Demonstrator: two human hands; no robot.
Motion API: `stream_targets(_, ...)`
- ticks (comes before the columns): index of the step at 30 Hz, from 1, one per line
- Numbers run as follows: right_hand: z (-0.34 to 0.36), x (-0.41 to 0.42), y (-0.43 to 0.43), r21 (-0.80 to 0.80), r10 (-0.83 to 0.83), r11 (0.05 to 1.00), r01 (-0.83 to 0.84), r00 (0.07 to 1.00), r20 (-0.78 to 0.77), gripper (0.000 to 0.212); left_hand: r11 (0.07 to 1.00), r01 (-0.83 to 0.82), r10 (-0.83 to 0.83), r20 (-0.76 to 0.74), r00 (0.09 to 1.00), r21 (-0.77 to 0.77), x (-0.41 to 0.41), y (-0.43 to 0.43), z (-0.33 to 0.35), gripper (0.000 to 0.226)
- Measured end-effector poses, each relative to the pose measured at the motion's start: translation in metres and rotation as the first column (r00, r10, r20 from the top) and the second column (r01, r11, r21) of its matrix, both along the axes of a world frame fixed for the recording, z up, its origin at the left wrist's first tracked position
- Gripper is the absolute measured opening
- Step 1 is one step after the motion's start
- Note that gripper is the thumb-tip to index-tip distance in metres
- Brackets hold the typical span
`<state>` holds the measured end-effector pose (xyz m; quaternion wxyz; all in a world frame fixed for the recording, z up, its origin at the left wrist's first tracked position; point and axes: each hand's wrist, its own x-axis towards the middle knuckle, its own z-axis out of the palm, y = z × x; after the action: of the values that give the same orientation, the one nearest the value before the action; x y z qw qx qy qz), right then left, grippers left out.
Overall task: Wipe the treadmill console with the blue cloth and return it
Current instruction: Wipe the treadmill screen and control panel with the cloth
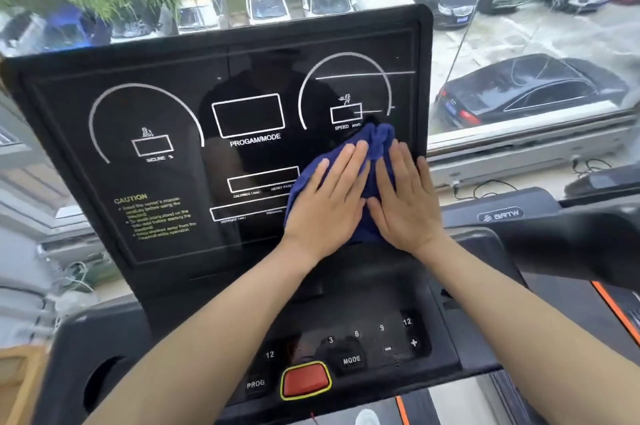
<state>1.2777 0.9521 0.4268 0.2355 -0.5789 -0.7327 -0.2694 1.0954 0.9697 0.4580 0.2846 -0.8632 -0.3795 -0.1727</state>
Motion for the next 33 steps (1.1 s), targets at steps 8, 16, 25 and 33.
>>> stream_targets(8, 0.023, -0.087, 0.009, -0.034, 0.217, 0.976, -0.215, 0.965, 0.144, 0.063, 0.998, -0.054, 0.053, 0.018, 0.998, 0.030, -0.104, 0.002, -0.003, 0.069)
stream_targets(16, 0.058, -0.214, 0.030, -0.098, 0.354, 0.935, -0.341, 0.905, 0.235, 0.061, 0.953, -0.297, 0.303, 0.179, 0.936, -0.060, -0.217, -0.003, 0.002, 0.063)
stream_targets(25, -0.020, -0.264, -0.031, -0.205, 0.420, 0.903, -0.379, 0.878, 0.228, 0.061, 0.939, -0.312, 0.342, 0.300, 0.890, -0.146, -0.261, -0.073, -0.056, 0.049)
stream_targets(33, -0.030, -0.225, -0.053, 0.028, 0.436, 0.896, -0.443, 0.891, 0.130, 0.029, 0.953, -0.230, 0.295, 0.441, 0.848, -0.195, -0.231, -0.088, -0.063, 0.024)
